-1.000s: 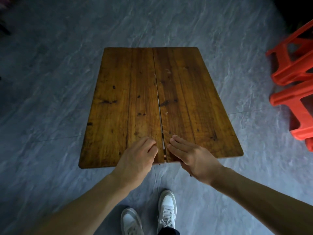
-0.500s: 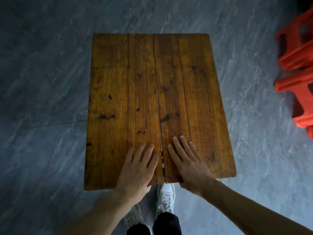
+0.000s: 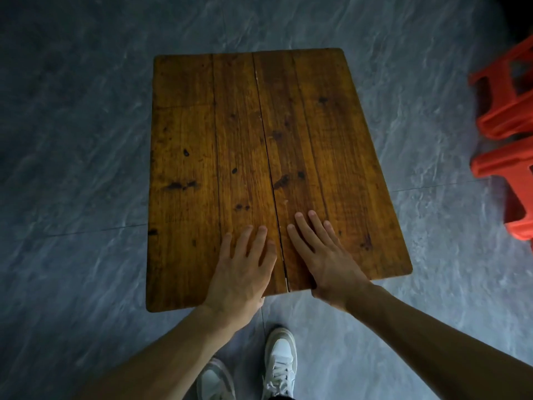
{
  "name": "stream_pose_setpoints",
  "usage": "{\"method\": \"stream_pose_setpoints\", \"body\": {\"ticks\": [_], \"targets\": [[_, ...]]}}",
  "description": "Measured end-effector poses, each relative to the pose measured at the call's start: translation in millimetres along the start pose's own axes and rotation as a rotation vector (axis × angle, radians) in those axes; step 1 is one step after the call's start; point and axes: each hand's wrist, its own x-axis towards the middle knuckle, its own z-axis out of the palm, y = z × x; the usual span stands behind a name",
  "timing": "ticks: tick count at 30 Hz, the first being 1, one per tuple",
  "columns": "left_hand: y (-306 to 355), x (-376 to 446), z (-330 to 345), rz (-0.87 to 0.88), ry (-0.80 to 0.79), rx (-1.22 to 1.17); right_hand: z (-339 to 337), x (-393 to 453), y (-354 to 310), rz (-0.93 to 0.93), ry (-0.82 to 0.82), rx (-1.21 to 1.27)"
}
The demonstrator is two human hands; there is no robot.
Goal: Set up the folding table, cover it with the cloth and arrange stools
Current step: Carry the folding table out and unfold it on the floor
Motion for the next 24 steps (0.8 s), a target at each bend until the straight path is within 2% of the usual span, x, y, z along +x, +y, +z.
{"method": "stream_pose_setpoints", "body": {"ticks": [8, 14, 24], "targets": [[-61, 67, -35, -0.066, 0.067, 0.094, -43, 87, 14, -0.013, 0.098, 0.019], [-106, 131, -67, -0.132, 0.09, 0.045, -79, 158, 38, 0.013, 0.154, 0.013], [-185, 248, -133, -0.102, 0.126, 0.018, -166, 274, 89, 0.05, 0.155, -0.006]]}}
